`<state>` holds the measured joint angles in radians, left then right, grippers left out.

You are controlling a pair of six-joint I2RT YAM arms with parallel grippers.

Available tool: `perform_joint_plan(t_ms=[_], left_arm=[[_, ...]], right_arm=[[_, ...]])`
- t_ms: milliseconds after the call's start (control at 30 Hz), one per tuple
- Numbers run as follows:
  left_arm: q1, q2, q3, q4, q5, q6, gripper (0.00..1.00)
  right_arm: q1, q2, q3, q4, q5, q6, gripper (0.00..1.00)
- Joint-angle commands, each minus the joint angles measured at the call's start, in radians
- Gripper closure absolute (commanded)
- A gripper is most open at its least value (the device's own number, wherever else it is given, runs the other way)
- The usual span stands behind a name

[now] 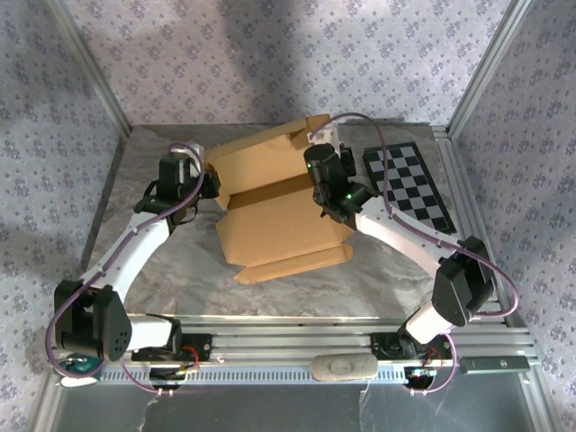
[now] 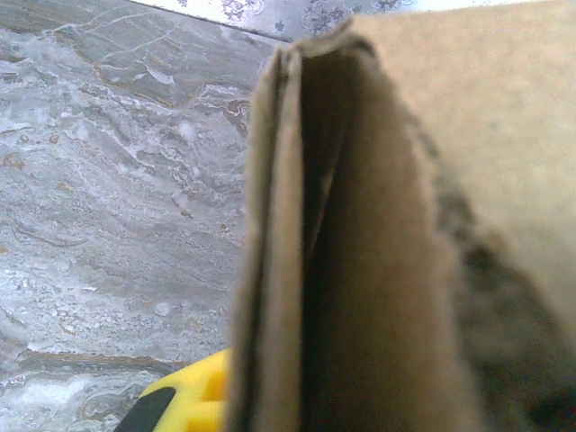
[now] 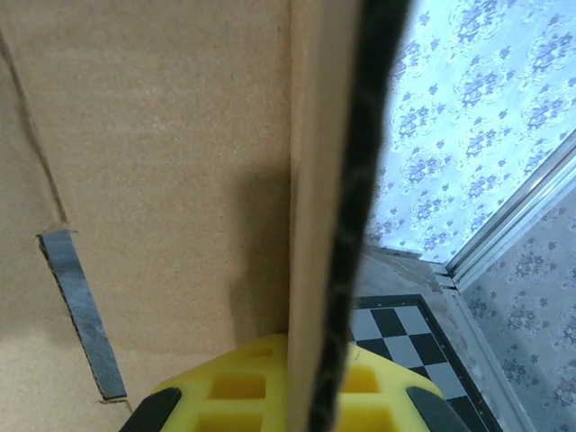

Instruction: Fold the paper box

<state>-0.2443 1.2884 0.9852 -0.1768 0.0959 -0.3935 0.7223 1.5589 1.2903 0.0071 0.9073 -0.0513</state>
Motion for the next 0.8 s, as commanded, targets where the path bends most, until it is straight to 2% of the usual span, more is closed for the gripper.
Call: perform_joint_plan(t_ms=[0,100,233,267,400,467,533,633,767], left_arm=[[0.008,-0.021,0.052,0.032,0.009,-0.028,1.00],[0.007,-0.015,0.056,0.028,0.010,-0.029,1.00],[0.008,-0.011,0.056,0.022,0.001,-0.018,1.00],[0.008,-0.009,0.056,0.020,-0.003,-0.015,1.00],[0.006,-0.008,0.053,0.017,-0.017,-0.011,1.00],[0.004,-0.007,0.054,0.017,-0.022,-0.012,1.00],[0.000,-0.008,0.055,0.017,-0.029,-0.013,1.00],[-0.004,-0.005,0.062,0.008,-0.040,-0.018,1.00],[-0.010,-0.007,0.074,-0.020,-0.063,-0.032,1.00]], right_arm=[[0.010,0.024,0.044,-0.008,0.136,0.008,1.00],[0.033,0.047,0.055,0.001,0.128,-0.046,0.83],[0.039,-0.030,0.055,-0.091,-0.007,-0.029,0.50],[0.033,-0.075,0.047,-0.129,-0.060,-0.007,0.41],[-0.039,-0.265,0.003,-0.200,-0.420,0.087,0.17],[-0.075,-0.309,0.006,-0.222,-0.563,0.114,0.07],[-0.078,-0.314,0.035,-0.257,-0.605,0.131,0.01],[-0.069,-0.295,0.093,-0.312,-0.597,0.188,0.01],[-0.032,-0.304,0.075,-0.281,-0.538,0.313,0.10]])
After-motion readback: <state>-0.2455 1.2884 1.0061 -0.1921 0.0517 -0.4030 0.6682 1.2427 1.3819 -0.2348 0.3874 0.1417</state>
